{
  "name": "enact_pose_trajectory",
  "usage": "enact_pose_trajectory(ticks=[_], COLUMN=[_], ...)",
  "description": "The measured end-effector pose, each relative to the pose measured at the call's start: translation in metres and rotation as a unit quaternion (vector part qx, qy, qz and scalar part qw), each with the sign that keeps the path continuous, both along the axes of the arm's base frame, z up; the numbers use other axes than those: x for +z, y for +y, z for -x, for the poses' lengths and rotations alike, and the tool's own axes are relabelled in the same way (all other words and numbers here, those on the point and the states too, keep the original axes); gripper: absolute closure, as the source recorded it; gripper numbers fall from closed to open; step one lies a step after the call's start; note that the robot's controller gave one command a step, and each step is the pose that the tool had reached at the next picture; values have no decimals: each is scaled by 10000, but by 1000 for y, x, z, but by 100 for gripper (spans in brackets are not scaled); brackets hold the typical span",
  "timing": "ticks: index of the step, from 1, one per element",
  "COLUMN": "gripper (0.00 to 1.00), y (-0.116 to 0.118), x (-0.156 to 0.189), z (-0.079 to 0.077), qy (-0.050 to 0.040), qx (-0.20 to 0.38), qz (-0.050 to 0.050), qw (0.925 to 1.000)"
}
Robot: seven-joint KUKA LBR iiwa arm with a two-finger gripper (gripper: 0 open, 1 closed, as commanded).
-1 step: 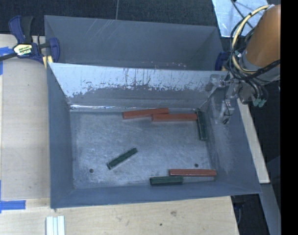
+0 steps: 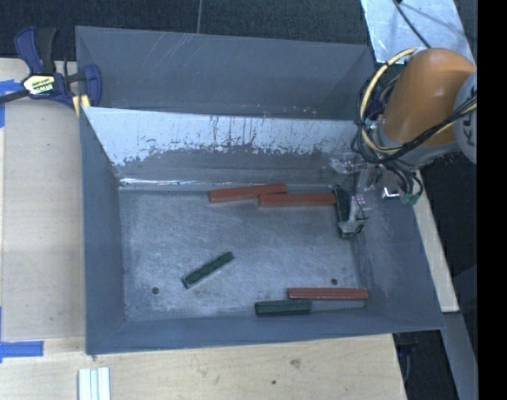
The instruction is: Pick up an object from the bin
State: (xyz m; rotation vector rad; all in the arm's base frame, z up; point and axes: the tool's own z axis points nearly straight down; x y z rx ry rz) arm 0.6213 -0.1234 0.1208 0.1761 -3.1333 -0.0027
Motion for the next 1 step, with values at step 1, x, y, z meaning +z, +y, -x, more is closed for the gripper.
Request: enact_pose_trajectory(ticks=[1], gripper=[0], y=[0], x=[-54], z=[-2], qy=[-1], qx=[329], qz=[3], qw=[9995])
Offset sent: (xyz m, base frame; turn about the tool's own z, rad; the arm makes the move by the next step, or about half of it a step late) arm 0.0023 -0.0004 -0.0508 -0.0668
